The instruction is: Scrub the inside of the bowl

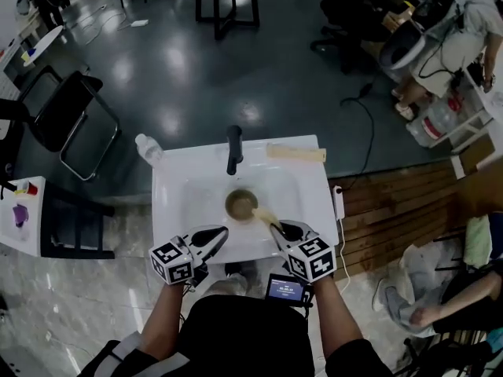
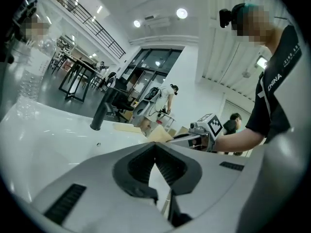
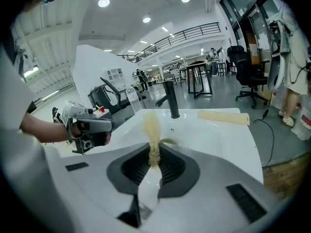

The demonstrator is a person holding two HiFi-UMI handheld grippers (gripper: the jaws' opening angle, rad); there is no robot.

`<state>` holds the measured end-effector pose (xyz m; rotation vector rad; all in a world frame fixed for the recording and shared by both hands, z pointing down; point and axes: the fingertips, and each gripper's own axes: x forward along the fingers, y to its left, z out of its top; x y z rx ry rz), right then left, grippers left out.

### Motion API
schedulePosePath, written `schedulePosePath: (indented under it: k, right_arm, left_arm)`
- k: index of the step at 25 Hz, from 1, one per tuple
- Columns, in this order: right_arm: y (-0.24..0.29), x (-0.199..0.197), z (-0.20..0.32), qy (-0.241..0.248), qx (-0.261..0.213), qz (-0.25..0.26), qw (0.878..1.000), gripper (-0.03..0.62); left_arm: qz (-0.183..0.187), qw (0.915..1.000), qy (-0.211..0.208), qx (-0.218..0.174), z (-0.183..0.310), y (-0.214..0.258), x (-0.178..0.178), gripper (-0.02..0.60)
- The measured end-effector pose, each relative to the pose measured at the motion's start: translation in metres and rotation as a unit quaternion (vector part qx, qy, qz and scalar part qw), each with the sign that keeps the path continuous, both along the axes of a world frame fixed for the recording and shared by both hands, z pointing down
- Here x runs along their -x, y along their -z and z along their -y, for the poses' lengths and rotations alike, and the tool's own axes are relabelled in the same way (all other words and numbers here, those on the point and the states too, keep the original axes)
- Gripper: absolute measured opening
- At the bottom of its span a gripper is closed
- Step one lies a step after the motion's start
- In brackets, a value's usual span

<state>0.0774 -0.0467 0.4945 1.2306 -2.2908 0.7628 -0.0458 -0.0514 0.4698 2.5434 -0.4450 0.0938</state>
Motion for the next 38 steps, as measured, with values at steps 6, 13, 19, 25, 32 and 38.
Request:
schedulePosePath:
  k: [6, 13, 19, 25, 32, 38]
  right_arm:
    - [0.008, -0.025, -0.051, 0.002, -0.023, 0.023, 0.999, 0.04]
    - [0.01, -0.043, -0.13, 0.025, -0.045, 0.042, 0.998, 0.04]
    - [0.02, -0.053, -0.192, 0.045, -0.061, 0.048, 0.996, 0.04]
    - [0.024, -0.053, -0.236, 0.056, -0.068, 0.061, 0.994, 0.04]
    - [0.031, -0.051, -0.261, 0.058, -0.076, 0.066, 0.993, 0.04]
    - [0.045, -0.041, -0.273, 0.054, -0.091, 0.072, 0.992, 0.04]
  left_arm:
    - [0.011, 0.9974, 0.068, -0.022, -0.038, 0.011, 0.005, 0.003]
    - [-0.034, 0.9932, 0.11, -0.015, -0.123, 0.028, -0.026, 0.005]
    - [-0.032, 0.9907, 0.131, -0.019, -0.191, 0.03, -0.03, 0.005]
    - [-0.055, 0.9892, 0.136, 0.011, -0.248, 0.036, -0.041, 0.005]
    - [-0.049, 0.9918, 0.118, 0.005, -0.273, 0.035, -0.047, 0.005]
    - [-0.056, 0.9928, 0.106, -0.004, -0.282, 0.051, -0.046, 0.005]
